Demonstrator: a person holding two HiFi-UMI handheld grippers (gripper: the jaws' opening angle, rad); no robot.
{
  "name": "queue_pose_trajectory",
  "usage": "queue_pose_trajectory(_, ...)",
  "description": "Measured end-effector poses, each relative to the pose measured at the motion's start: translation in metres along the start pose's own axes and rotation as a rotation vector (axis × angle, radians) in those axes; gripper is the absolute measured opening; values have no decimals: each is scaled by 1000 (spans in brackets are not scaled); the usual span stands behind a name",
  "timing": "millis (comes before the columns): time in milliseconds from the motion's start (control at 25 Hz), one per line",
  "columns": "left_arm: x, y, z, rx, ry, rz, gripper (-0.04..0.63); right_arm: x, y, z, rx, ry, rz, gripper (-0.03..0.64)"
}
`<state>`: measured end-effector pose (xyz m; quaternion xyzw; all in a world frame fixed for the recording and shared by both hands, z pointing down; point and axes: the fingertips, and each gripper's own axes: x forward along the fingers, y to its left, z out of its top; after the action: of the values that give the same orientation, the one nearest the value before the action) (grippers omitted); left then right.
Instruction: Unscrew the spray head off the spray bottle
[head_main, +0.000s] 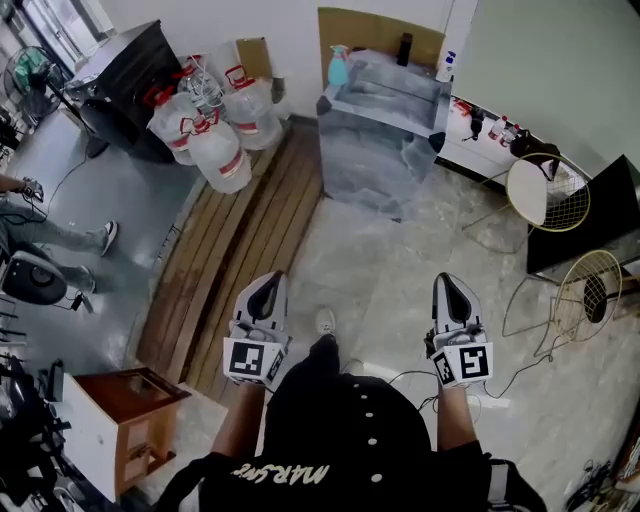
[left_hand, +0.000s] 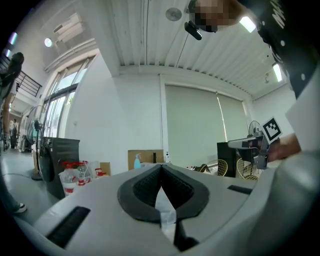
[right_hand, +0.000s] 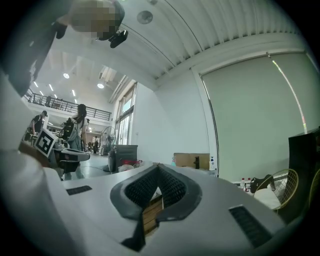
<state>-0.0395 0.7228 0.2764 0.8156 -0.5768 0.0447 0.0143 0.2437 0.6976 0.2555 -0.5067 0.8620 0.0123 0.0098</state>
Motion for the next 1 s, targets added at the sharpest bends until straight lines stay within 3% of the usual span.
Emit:
queue_pose_trajectory(200,50,37,9,-10,-49,-4,25,57,-11,5,-21,-2,-2,11)
queue_pose_trajectory(400,95,66,14,-3,-22,-29,25,108,-22,14,-27,-12,-16,11)
queue_pose_trajectory(640,135,106,13,3,-53,-53,25,159,-22,13,-39,-16,-36,11)
queue_pose_trajectory(1000,184,141,5,-10,-32,-93,25,208,-34,7,-17,-3,-83,11)
